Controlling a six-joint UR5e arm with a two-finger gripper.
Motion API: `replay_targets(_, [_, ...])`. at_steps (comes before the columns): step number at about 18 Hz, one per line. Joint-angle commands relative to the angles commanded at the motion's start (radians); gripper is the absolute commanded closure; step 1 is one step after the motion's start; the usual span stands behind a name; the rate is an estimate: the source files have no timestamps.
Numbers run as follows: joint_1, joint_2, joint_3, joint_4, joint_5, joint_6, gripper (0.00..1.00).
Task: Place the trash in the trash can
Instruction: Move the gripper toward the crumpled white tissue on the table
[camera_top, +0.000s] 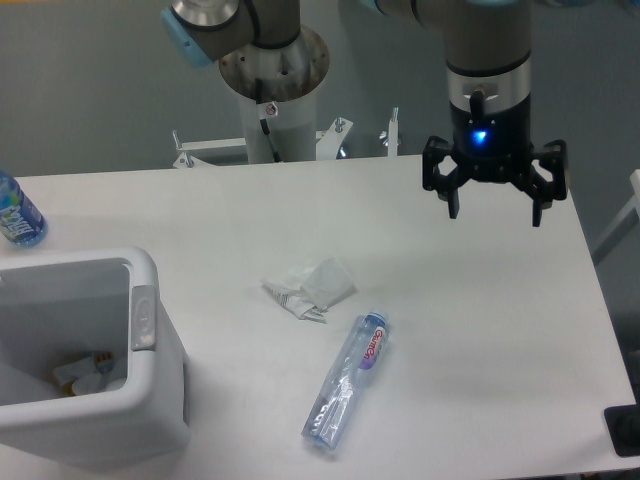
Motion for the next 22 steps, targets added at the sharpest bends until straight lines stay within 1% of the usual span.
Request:
replay_targets(7, [-0.006, 0.003, -0.009, 0.0, -0.002, -0.008, 0.0])
replay_targets(14, [-0.008, 0.02, -0.075, 0.008, -0.006, -0.026, 0.0])
replay_targets(15, [-0.008, 0.02, -0.092, 0.021, -0.006, -0.031, 0.0])
replay_targets(17, [-0.009, 0.035, -0.153, 0.053, -0.006, -0.04, 0.0])
replay_targets(18, [-0.009, 0.047, -0.194, 0.083, -0.005, -0.044, 0.0])
replay_targets(20, [-0.011, 0.063, -0.271, 0.174, -0.005, -0.058, 0.0])
replay_targets(21, [-0.012, 0.067, -0.3, 0.199, -0.005, -0.06, 0.0])
replay_targets(22, [-0.014, 0.074, -0.317, 0.209, -0.005, -0.058, 0.0])
